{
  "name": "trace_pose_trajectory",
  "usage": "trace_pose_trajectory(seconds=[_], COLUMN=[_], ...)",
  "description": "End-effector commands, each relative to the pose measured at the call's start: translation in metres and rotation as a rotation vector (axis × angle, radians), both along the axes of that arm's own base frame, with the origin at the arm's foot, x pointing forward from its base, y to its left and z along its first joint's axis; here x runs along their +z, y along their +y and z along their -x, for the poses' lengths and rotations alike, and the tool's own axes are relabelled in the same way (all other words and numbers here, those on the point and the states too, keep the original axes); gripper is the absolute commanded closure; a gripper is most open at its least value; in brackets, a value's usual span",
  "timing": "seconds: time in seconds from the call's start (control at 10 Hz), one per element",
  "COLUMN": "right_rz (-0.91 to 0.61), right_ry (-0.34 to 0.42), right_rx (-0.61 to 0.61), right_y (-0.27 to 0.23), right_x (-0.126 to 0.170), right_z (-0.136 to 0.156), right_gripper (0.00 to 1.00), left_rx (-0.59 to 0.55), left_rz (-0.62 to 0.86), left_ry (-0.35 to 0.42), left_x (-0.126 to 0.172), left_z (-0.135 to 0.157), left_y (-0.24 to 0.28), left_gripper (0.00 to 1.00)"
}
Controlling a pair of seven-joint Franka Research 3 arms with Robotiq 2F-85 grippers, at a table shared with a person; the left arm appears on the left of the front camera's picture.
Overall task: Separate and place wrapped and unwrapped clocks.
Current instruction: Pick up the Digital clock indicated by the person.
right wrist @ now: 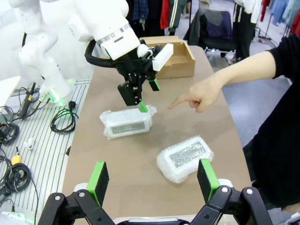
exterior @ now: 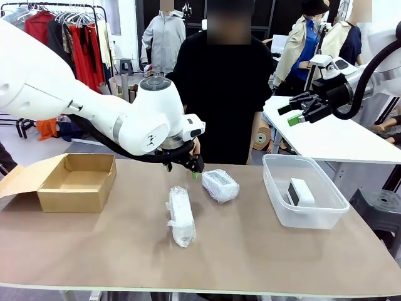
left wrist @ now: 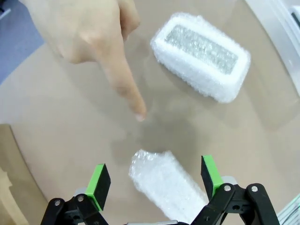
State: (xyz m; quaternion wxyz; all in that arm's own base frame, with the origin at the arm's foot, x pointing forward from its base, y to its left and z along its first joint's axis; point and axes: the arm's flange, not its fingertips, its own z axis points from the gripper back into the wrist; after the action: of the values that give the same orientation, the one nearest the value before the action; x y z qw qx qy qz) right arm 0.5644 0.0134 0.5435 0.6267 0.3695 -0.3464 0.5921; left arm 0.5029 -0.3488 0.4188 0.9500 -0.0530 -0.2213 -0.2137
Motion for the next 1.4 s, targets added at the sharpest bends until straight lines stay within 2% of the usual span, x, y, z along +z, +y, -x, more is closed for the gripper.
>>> trace_pose_trajectory(seconds=[0.0, 0.1, 0.5, 0.6, 0.7, 1.2, 1.3], right_rz=[0.003, 0.003, 0.003, 0.003, 0.003, 0.003, 0.003], right_ry=[-0.003, -0.003, -0.003, -0.003, -0.003, -0.003, -0.003], right_rx=[-0.001, -0.001, -0.001, -0.001, -0.001, -0.001, -0.001], right_y=[0.0, 0.0, 0.0, 0.0, 0.0, 0.0, 0.0], right_x=[0.001, 0.001, 0.001, 0.001, 0.001, 0.001, 0.001], right_z=[0.0, 0.0, 0.0, 0.0, 0.0, 0.0, 0.0], right_gripper=[0.0, 0.0, 0.0, 0.0, 0.0, 0.0, 0.0], left_rx=[-0.038, 0.0, -0.006, 0.192, 0.303, 0.614, 0.604], left_rz=[-0.004, 0.0, 0.009, 0.004, 0.003, -0.022, -0.028], left_ry=[-0.016, 0.0, -0.004, 0.076, 0.088, 0.134, 0.132], left_x=[-0.007, 0.0, -0.005, -0.004, -0.004, -0.005, -0.01], left_z=[0.002, 0.0, 0.0, -0.007, -0.006, 0.015, 0.015], left_y=[-0.007, 0.0, -0.003, -0.001, -0.007, -0.037, -0.038], left_gripper=[0.0, 0.0, 0.0, 0.0, 0.0, 0.0, 0.0])
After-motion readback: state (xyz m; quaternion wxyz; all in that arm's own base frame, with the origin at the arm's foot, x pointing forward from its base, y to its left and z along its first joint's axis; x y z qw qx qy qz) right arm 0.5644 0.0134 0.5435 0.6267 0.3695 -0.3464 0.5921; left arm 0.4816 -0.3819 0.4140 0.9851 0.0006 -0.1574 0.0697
